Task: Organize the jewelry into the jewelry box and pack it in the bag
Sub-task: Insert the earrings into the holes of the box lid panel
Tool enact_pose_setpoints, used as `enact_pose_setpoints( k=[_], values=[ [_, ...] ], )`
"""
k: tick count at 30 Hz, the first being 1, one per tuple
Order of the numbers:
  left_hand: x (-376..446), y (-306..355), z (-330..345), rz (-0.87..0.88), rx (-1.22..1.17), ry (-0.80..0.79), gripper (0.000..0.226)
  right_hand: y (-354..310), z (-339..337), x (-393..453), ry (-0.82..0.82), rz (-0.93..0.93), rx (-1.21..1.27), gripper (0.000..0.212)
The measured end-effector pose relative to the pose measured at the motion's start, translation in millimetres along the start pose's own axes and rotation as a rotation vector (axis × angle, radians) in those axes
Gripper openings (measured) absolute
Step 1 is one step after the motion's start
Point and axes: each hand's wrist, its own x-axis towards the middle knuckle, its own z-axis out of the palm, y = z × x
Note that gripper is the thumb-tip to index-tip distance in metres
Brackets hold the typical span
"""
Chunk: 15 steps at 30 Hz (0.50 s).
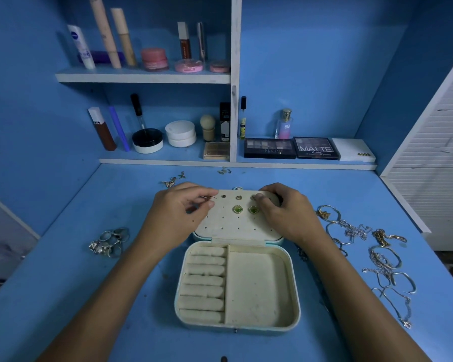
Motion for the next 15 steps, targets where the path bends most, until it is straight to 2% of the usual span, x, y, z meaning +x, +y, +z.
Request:
enact_pose_setpoints(
  k=[3,9,15],
  values=[
    [-3.0,4.0,1.5,0.018,0.092,-0.026,0.026,-0.7,0.3,-0.7,0.012,-0.011,0.011,0.024],
    [-3.3,5.3,5.6,0.034,0.152,-0.014,0.021,0.7,0.7,-0.8,0.029,-0.019,0.047,0.021],
    [-2.5,3.1,9.0,0.026,0.130,-0.007,0.023,2.3,0.9,-1.1,0.037,-0.027,0.057,0.019]
  ],
)
